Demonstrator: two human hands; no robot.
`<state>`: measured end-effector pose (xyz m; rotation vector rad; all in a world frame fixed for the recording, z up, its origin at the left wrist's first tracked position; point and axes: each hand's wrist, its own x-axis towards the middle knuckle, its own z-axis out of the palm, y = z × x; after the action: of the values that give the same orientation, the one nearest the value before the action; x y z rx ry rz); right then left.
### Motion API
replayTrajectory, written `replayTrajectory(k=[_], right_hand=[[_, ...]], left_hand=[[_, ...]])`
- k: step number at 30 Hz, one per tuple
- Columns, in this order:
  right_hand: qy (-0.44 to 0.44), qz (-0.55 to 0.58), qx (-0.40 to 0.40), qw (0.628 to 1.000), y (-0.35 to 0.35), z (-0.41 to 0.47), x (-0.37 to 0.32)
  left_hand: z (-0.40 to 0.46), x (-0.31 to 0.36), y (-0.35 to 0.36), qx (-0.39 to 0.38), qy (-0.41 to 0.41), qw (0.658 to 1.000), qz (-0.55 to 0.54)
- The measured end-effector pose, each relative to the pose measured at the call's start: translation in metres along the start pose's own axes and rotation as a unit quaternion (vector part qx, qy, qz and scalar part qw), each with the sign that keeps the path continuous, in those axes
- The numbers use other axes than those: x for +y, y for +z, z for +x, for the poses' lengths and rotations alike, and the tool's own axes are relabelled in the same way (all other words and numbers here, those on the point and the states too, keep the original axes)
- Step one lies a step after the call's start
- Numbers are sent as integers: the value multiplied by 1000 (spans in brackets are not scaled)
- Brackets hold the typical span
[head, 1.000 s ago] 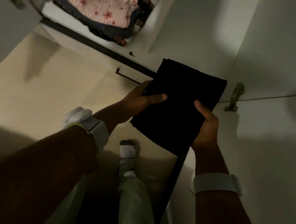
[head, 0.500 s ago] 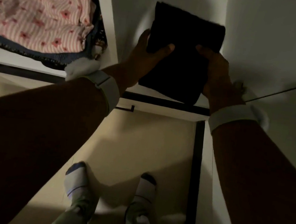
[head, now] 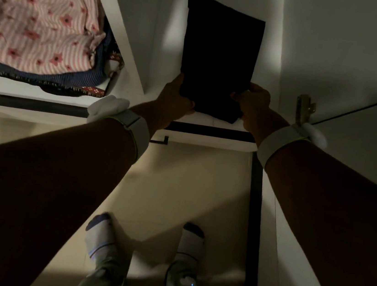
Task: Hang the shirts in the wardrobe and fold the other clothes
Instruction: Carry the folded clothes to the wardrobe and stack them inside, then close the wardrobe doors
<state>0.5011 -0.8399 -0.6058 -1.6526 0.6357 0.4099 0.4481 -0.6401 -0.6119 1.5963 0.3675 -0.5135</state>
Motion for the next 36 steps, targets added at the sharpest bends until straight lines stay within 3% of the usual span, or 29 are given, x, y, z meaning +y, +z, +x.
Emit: replayTrajectory(k=[4, 7, 9, 11, 14, 17, 22, 31, 36], right_hand=[[-21, -13, 16, 1000, 2, 9, -2], [-24, 6, 81, 996, 2, -10, 16], [35, 32, 102, 994, -2, -47, 28], [115, 36, 54, 991, -7, -100, 47], [207, 10, -64, 976, -15, -203, 59], [185, 5, -78, 980, -19, -292, 26], [67, -47, -97, 992, -21, -431, -113], [29, -78, -163, 983, 2, -535, -255], [-28, -78, -190, 978, 46, -563, -309]], left_hand=[[2, 7, 3, -9, -34, 998, -61], [-23, 1, 9, -5, -74, 997, -29], [-57, -3, 11, 10, -100, 994, 46], [-107, -13, 15, 2, -145, 987, 75], [-194, -21, 4, 3, -214, 977, 0], [-269, 5, -21, 19, -156, 987, 33], [-399, 138, -82, 86, -104, 990, -31], [-482, 287, -177, 156, 28, 980, -121], [-514, 322, -232, 240, 114, 958, -111]])
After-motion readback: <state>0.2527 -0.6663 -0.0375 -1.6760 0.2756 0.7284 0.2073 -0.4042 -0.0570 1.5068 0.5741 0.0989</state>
